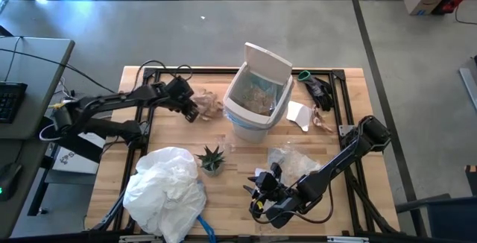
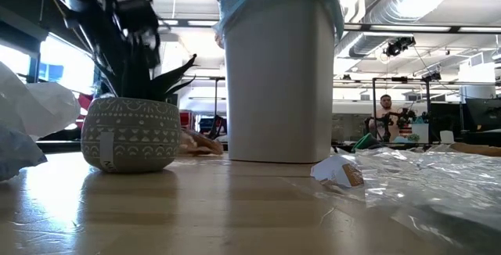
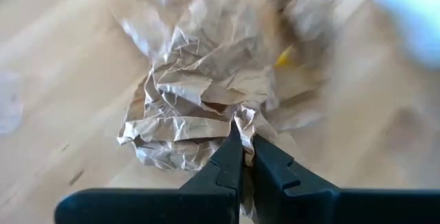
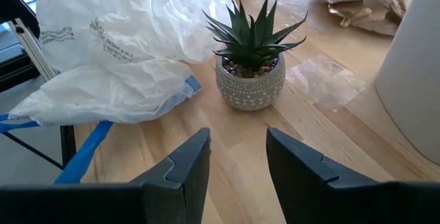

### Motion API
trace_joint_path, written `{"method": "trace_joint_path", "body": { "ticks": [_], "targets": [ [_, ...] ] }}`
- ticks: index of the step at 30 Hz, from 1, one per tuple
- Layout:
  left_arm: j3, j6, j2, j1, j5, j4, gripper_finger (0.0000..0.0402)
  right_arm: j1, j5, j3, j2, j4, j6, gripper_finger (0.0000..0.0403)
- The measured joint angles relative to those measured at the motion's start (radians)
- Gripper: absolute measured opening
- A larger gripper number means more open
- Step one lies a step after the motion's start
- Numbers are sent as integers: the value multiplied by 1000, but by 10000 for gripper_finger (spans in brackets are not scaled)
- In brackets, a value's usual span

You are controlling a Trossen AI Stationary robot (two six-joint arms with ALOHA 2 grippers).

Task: Place trash/remove bag and relplace
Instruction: Put the brown napkin into the trash bin

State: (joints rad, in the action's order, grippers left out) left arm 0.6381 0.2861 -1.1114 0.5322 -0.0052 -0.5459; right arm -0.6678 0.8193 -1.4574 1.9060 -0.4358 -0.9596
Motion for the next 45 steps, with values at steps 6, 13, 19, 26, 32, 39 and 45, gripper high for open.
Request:
{"method": "trace_joint_path", "body": {
  "ticks": [6, 13, 19, 26, 32, 39, 45],
  "targets": [
    [68, 64, 185, -82, -3, -64, 0, 0, 10, 0, 0, 0, 4, 128],
    [147, 114, 335, -161, -61, -93, 0, -2, 10, 0, 0, 0, 3, 128],
    [191, 130, 402, -225, -121, -95, 0, -10, 15, 0, 0, 0, -2, 128],
    [257, 116, 427, -308, -140, -66, 0, -14, 26, 0, 0, 4, -3, 128],
    [337, 43, 423, -405, -222, -31, 0, -14, 27, 0, 0, 6, -3, 128],
    [459, -47, 353, -512, -278, -32, 0, -14, 27, 0, 0, 7, -2, 128],
    [610, -145, 185, -602, -195, -44, 0, -14, 27, 0, 0, 7, 0, 128]
  ]
}}
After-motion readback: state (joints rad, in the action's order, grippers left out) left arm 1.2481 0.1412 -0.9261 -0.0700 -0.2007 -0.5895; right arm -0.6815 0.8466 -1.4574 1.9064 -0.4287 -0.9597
